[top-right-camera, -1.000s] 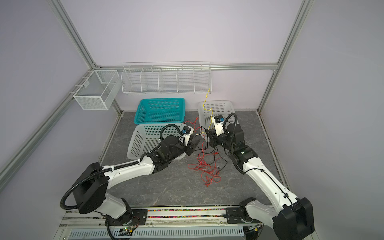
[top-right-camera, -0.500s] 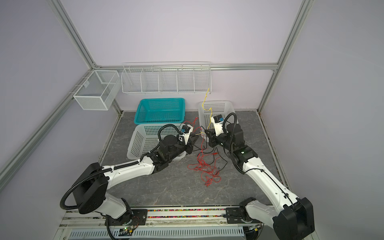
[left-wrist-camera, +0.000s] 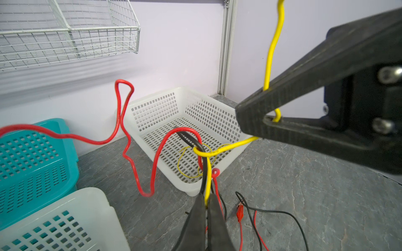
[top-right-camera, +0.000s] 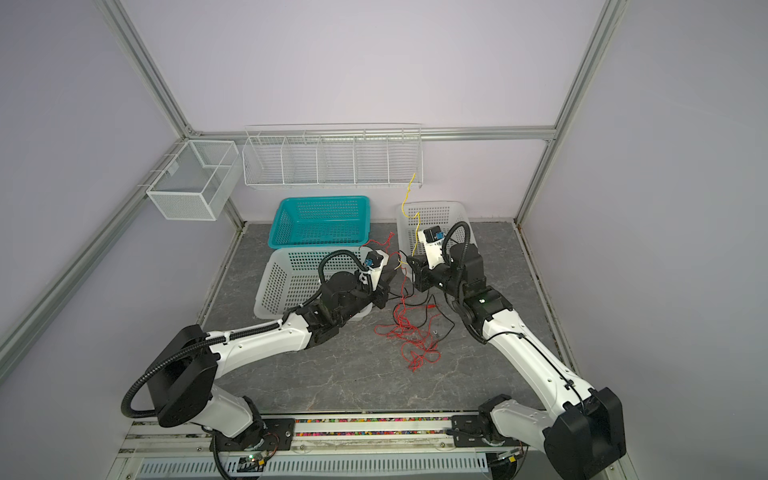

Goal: Untangle the cables

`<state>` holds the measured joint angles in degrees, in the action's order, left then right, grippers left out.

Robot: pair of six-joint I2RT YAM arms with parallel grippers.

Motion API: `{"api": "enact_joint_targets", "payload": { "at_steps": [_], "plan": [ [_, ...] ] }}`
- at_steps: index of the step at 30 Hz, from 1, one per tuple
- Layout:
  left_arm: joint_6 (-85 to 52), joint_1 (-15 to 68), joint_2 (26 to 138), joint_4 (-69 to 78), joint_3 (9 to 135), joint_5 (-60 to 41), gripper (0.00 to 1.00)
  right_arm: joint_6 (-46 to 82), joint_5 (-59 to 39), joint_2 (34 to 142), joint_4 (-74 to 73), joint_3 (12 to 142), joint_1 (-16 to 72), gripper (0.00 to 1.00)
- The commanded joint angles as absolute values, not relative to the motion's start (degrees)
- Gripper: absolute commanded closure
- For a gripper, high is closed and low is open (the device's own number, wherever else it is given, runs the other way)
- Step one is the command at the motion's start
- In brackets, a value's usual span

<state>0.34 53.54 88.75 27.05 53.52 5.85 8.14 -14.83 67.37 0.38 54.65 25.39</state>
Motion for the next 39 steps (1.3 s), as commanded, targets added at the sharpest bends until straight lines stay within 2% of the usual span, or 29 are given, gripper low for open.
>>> {"api": "enact_joint_targets", "payload": {
  "at_steps": [1,27,34,36,39],
  "plan": [
    [2.09,54.71,89.96,28.26,56.05,5.54,1.0,8.65,-17.27,68.27,-1.95,56.16,26.84,0.94],
    [1.21,57.08,96.95,27.95,58.87,4.93,1.0,24.51,-22.74,77.42,-17.12,60.24,29.79,0.94],
    [0.79,57.13,93.62,29.07,54.58,6.98,1.0,19.86,-16.42,76.92,-10.67,60.19,29.73,0.94],
    [1.77,57.17,91.78,29.17,53.07,7.42,0.81,18.47,-14.82,76.23,-9.29,59.64,29.79,0.94],
    [2.85,57.13,89.08,29.18,51.1,7.39,0.6,17.19,-13.39,75.18,-8.4,58.67,29.67,0.94]
  ]
}}
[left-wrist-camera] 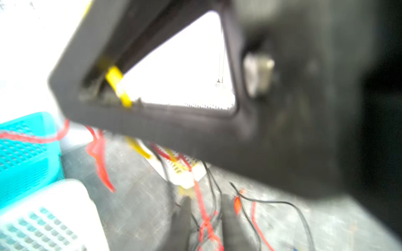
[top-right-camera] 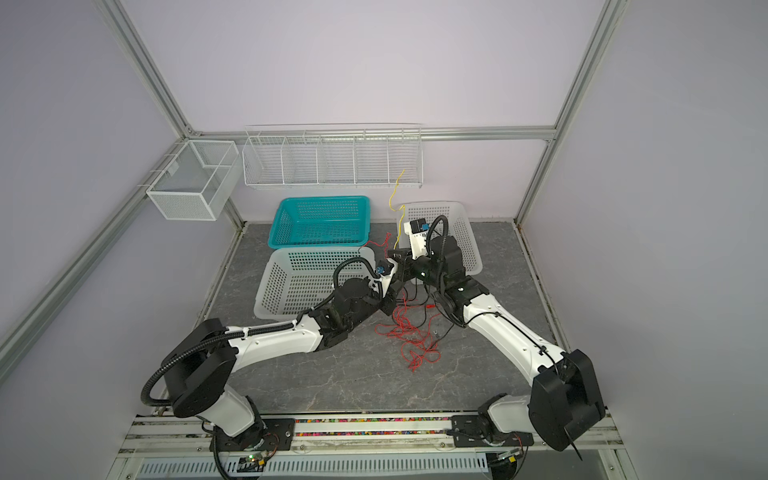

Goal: Untangle the cables

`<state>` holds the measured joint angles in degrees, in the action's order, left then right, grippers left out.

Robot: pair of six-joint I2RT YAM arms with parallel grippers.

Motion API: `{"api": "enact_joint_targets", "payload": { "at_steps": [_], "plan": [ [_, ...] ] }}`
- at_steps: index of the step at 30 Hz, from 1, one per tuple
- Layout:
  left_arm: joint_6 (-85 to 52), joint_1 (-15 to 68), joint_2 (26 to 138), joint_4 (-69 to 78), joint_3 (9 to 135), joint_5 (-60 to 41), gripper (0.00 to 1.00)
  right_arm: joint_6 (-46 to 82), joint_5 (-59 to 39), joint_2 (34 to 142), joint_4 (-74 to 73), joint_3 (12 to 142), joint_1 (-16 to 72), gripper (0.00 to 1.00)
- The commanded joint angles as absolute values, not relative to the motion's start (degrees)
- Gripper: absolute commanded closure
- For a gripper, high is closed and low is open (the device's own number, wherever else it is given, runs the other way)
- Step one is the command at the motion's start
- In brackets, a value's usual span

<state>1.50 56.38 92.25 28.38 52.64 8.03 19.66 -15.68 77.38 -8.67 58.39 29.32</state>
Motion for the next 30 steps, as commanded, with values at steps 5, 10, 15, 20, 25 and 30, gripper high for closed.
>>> {"api": "enact_joint_targets", "payload": {
  "at_steps": [5,10,15,20,25,30],
  "plan": [
    [3.62,57.04,84.77,29.1,48.91,8.27,0.5,15.32,-12.1,74.26,-6.58,58.13,29.49,0.94],
    [2.97,56.79,81.14,30.08,47.54,12.54,0.5,14.16,-12.57,73.48,-5.39,57.75,29.44,0.94],
    [3.92,56.34,82.43,27.75,51.09,15.84,0.54,14.45,-17.15,73.39,-4.92,57.93,29.43,0.94],
    [3.61,56.16,85.74,30.25,53.18,17.76,0.58,16.75,-19.4,73.21,-4.9,57.83,29.37,0.94],
    [4.22,56.16,88.61,34.16,53.74,17.95,0.59,19.91,-22.04,73.04,-5.58,58.07,29.42,0.94],
    [4.98,56.16,90.52,38.91,53.44,21.5,0.64,22.94,-24.81,73.51,-5.53,58.53,29.44,0.94]
  ]
}}
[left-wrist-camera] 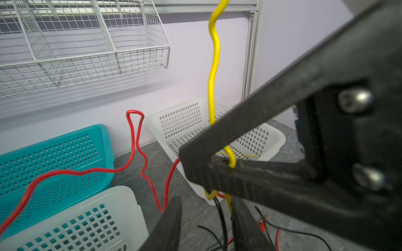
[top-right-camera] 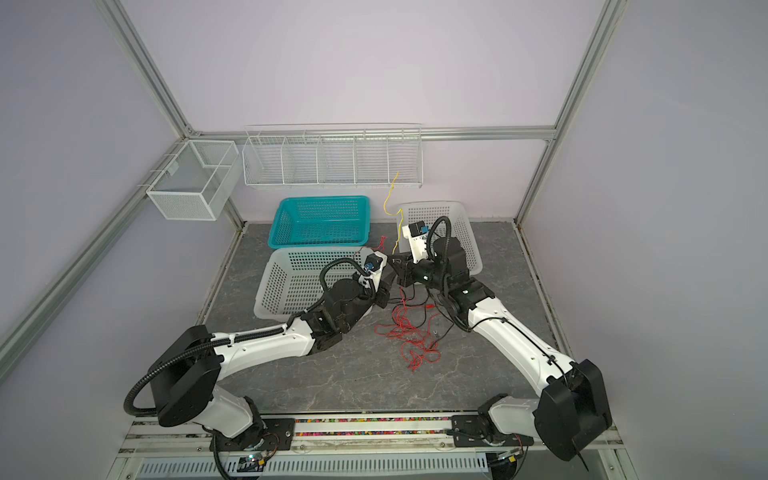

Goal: Untangle the cables

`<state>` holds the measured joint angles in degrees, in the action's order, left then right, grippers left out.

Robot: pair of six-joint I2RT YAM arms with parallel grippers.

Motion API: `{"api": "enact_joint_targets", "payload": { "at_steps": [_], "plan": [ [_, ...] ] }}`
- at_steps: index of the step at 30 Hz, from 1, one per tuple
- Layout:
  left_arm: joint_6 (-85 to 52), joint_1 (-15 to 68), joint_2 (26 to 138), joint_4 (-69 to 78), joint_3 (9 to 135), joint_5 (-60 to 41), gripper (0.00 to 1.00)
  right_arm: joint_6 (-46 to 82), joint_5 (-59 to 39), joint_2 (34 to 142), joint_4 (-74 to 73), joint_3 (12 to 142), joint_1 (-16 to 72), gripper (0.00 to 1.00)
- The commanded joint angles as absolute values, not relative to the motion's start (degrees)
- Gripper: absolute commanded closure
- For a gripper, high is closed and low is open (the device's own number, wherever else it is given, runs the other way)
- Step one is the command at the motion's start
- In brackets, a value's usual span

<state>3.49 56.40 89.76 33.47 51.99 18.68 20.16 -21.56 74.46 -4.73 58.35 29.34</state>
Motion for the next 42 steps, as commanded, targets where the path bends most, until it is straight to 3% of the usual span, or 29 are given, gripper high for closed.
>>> {"api": "enact_joint_targets", "payload": {
  "at_steps": [1,8,11,16,20,27,32,38,42],
  "plan": [
    [5.36,56.16,90.68,40.36,53.16,22.04,0.65,23.47,-24.9,73.76,-5.22,58.64,29.44,0.94],
    [6.11,56.16,90.79,46.12,52.03,23.46,0.68,24.3,-24.21,75.04,-2.05,58.8,29.42,0.94],
    [6.66,56.16,91.53,45.18,52.9,23.79,0.77,24.61,-25.85,75.07,-2.21,58.89,29.44,0.94],
    [6.46,56.16,91.43,45.07,52.68,24.26,1.0,23.36,-23.23,74.48,0.15,59.04,29.53,0.94],
    [6.15,56.07,90.97,44.26,52.34,24.89,1.0,21.62,-20.07,74.22,2.94,58.99,29.53,0.91],
    [3.69,54.79,89.19,41.57,50.91,25.1,1.0,17.02,-11.32,69.53,6.4,55.45,29.5,0.55],
    [3.5,54.23,87.81,38.99,50.85,22.57,1.0,13.9,-8.15,66.48,4.64,48.83,29.48,0.41],
    [1.58,54.21,86.84,35.74,52.28,19.47,1.0,15.68,-11.82,67.67,-7.26,40.72,30.46,0.15],
    [-0.22,54.23,86.7,34.17,52.97,19.6,1.0,16.94,-11.6,70.17,-15.74,39.42,33.39,0.06]
  ]
}}
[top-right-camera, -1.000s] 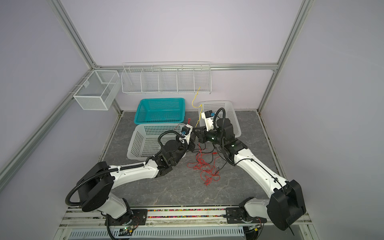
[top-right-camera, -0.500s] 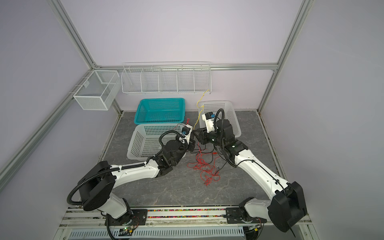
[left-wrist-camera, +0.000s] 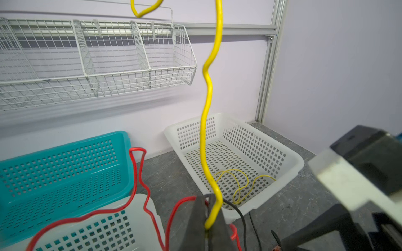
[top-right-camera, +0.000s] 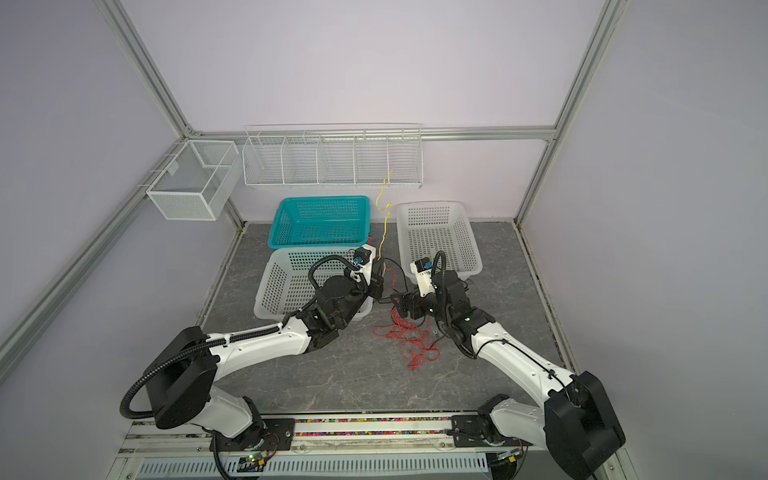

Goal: Untangle the cables

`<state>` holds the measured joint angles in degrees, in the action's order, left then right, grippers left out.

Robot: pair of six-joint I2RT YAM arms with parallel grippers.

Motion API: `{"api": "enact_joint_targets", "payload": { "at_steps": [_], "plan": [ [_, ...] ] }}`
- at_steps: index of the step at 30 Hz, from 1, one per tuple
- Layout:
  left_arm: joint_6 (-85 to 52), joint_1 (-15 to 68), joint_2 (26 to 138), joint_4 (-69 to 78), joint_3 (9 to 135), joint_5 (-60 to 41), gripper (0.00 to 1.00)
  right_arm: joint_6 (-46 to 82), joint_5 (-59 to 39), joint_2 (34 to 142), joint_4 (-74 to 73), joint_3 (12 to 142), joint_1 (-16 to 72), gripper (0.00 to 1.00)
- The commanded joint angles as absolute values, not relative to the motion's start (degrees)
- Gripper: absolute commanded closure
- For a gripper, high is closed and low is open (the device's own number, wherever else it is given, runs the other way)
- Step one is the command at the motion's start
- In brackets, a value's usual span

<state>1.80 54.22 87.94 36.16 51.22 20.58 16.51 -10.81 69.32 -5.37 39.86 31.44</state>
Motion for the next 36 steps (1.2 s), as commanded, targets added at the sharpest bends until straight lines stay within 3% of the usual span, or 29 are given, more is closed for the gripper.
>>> {"api": "enact_joint_targets", "payload": {
  "at_steps": [1,7,10,18,19,29,36],
  "plan": [
    [-0.29,54.23,86.75,33.89,53.01,19.69,1.0,16.79,-10.94,70.79,-16.77,39.61,34.15,0.05],
    [-1.13,54.23,86.4,32.79,53.07,20.13,1.0,15.45,-4.45,76.34,-18.71,42.89,37.58,0.03],
    [-1.51,54.23,85.87,32.53,52.98,20.04,1.0,15.71,-1.64,79.4,-18.97,44.57,37.86,0.11],
    [0.15,54.23,86.1,30.47,53.1,22.54,1.0,14.42,-2.49,82.21,-20.09,46.54,37.92,0.91],
    [0.75,54.23,86.42,29.89,53.22,23.33,1.0,14.09,-2.82,81.8,-19.84,46.45,37.97,0.94],
    [1.62,54.14,91.73,17.76,60.07,32.5,1.0,7.01,-11.98,74.85,-14.02,44.64,38.0,0.94],
    [-4.38,52.94,90.63,16.44,63.93,29.03,1.0,6.7,-14.51,76.58,-12.77,43.28,38.03,0.94]
  ]
}}
